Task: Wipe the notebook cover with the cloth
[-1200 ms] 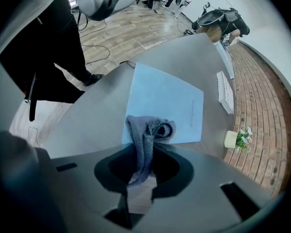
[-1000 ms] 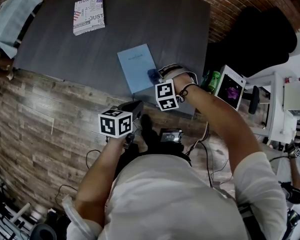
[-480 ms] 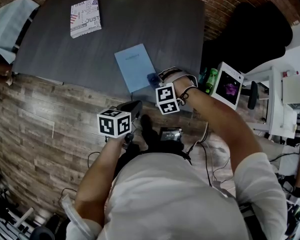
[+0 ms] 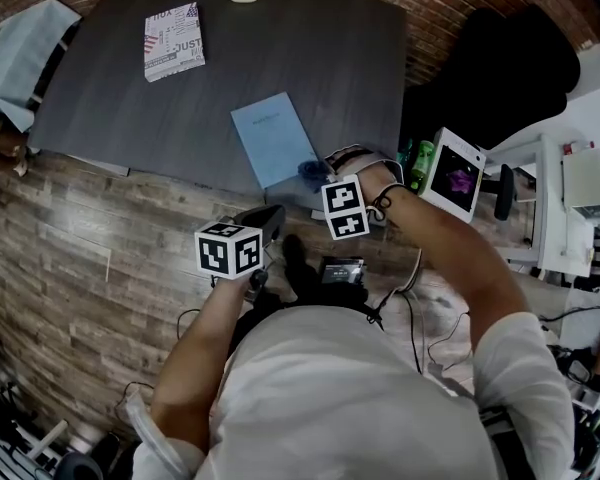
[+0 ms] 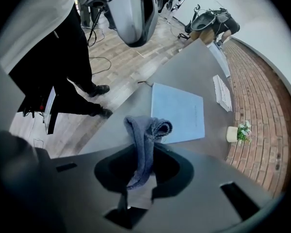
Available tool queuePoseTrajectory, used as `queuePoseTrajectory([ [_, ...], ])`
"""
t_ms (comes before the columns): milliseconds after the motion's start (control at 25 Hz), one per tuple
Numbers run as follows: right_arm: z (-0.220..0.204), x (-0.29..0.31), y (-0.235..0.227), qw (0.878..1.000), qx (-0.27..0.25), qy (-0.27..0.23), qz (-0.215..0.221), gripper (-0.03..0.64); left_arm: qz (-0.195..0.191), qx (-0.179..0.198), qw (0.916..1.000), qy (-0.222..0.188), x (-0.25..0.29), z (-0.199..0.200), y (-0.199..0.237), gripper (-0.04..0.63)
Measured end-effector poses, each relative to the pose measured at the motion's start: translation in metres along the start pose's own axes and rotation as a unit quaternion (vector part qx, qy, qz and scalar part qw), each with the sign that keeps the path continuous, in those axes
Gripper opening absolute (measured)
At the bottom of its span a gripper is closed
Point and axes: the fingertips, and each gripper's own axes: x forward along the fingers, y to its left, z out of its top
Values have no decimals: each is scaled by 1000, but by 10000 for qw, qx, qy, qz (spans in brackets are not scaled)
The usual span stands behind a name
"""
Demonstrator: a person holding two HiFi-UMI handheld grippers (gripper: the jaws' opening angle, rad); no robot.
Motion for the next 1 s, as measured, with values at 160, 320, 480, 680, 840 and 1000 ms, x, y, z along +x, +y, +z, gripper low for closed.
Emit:
queuePoseTrajectory([
  [160,6,-16,2,9994,257,-212,-27,84,-25,0,10000,-47,-4,3,-2,8],
  [320,12,-34,1,9969,646,-432,-115,84,-67,18,9999,-102,-10,8,-4,9],
  [480,16,-49,0,9918,1105,-608,-229,84,-74,-15,9999,-143,-16,11,-5,8],
  [680,16,-64,-2,9837,1589,-724,-430,84,-129,81,9995,-282,-27,20,-11,9],
  [840,13,-79,-7,9745,2005,-812,-604,84,-177,91,9991,-380,-36,25,-15,8],
  [1000,16,-97,-13,9619,2436,-967,-780,84,-210,118,9986,-479,-48,30,-19,8],
])
